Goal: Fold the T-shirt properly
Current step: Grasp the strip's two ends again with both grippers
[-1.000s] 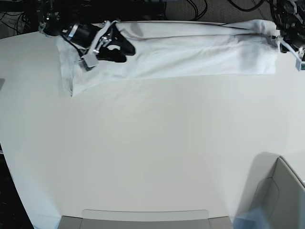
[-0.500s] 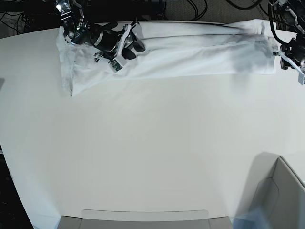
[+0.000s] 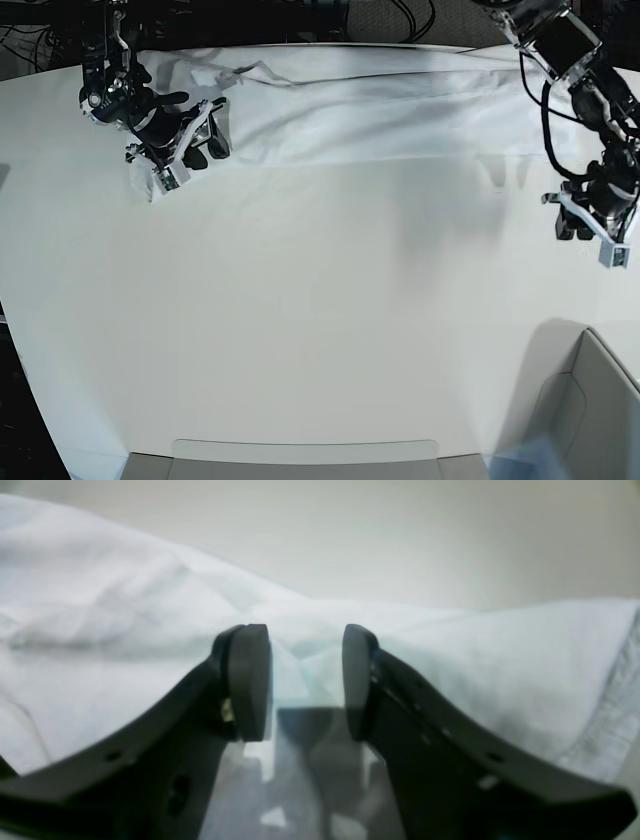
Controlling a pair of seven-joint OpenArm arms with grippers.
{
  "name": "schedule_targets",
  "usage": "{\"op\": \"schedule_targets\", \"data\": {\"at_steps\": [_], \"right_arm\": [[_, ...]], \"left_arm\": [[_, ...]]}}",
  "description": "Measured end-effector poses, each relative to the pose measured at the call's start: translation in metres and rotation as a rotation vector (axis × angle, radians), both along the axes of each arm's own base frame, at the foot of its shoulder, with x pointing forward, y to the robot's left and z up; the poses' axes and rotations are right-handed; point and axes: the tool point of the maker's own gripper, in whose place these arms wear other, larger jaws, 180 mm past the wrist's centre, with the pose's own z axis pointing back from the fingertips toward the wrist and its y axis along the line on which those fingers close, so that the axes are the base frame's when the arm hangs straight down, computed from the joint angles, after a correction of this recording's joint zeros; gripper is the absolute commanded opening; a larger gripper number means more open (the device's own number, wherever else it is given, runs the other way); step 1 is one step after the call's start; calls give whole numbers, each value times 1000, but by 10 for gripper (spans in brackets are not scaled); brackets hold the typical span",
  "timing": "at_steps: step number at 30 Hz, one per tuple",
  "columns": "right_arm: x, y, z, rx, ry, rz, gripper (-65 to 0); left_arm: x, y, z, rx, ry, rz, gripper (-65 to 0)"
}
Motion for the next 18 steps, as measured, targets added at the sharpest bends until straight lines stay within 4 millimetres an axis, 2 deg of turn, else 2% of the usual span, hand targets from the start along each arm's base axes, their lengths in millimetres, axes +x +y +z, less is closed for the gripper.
{"op": "schedule_targets", "data": {"at_steps": [3, 6, 8, 11, 15, 16, 18], "right_arm": [[-9, 17, 31, 24, -75, 38, -402], [-19, 44, 64, 130, -135, 71, -402], [-30, 58, 74, 240, -124, 85, -402], [-46, 78, 58, 262, -47, 147, -402], [-75, 118, 38, 260, 27, 276, -402], [-84, 126, 26, 240, 55, 304, -402], [-97, 130, -5, 160, 121, 357, -402]], "left_arm": [[-4, 3, -2, 10, 13, 2, -425], [-37, 25, -23, 101, 144, 44, -425], [-64, 42, -37, 173, 259, 82, -425], [-92, 55, -47, 211, 325, 111, -425], [-125, 67, -55, 235, 413, 138, -425], [-131, 69, -57, 249, 438, 124, -425], [-140, 66, -63, 238, 465, 87, -425]]}}
